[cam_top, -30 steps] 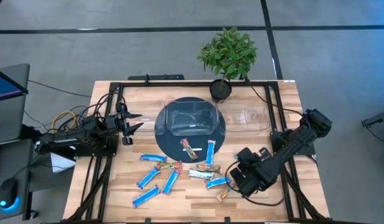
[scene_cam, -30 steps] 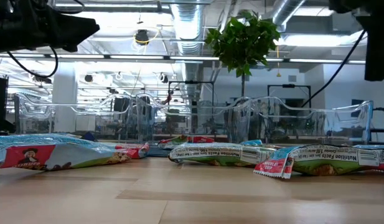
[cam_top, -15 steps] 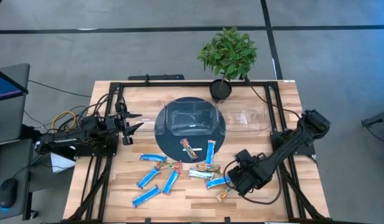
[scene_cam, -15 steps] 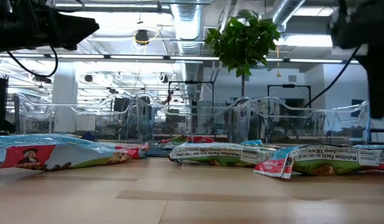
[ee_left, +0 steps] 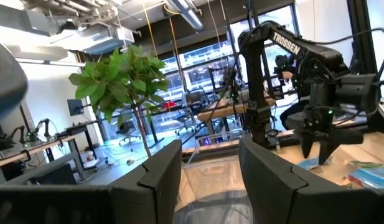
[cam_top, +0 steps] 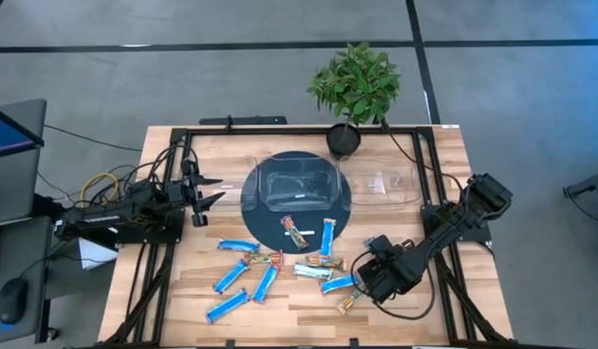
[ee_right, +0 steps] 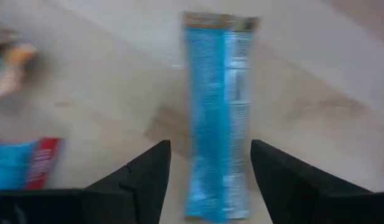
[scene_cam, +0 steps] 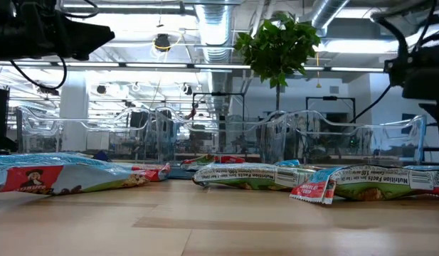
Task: Pick and place Granola Bars by type
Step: Put the orange snack bar into the middle transparent bin
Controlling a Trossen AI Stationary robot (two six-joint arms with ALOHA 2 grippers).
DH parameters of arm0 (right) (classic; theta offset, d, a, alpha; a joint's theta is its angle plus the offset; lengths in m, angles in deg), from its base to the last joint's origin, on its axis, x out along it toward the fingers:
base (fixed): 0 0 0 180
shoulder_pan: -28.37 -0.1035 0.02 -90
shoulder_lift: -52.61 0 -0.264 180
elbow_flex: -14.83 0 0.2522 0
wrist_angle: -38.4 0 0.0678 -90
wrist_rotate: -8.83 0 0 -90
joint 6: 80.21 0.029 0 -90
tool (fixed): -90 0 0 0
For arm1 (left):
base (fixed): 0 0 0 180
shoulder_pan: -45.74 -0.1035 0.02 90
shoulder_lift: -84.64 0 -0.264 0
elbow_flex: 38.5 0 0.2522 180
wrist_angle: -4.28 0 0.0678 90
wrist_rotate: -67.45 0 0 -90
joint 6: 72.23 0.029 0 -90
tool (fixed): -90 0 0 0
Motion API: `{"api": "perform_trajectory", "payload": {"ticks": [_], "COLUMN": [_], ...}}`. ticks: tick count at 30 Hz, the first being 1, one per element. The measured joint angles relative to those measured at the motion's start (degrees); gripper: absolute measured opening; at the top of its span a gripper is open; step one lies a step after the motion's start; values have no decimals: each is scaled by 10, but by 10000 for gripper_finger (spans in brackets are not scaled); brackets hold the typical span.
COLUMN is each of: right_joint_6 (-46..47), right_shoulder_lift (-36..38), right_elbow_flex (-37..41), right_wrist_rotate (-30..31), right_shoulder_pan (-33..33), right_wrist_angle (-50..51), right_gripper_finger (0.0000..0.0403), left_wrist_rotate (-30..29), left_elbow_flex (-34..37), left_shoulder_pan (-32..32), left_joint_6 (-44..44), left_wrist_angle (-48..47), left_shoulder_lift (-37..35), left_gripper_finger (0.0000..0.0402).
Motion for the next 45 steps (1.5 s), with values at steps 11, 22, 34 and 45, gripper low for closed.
{"api": "perform_trajectory", "payload": {"ticks": [11, 22, 34, 45], "right_joint_6": [-9, -40, -87, -101], "right_shoulder_lift": [3, 6, 5, 6], "right_elbow_flex": [50, 48, 3, -23], "right_wrist_rotate": [1, 9, 31, 45], "right_shoulder_pan": [1, 1, 1, 0], "right_wrist_angle": [-50, -62, -30, -5], "right_gripper_finger": [182, 81, 58, 58], "left_wrist_rotate": [0, 0, 0, 0], "left_elbow_flex": [0, 0, 0, 0], "left_shoulder_pan": [0, 0, 0, 0], "left_joint_6": [0, 0, 0, 0], "left_wrist_angle": [-1, -1, -3, -3], "left_shoulder_lift": [0, 0, 0, 0], "left_gripper_finger": [155, 155, 155, 155]}}
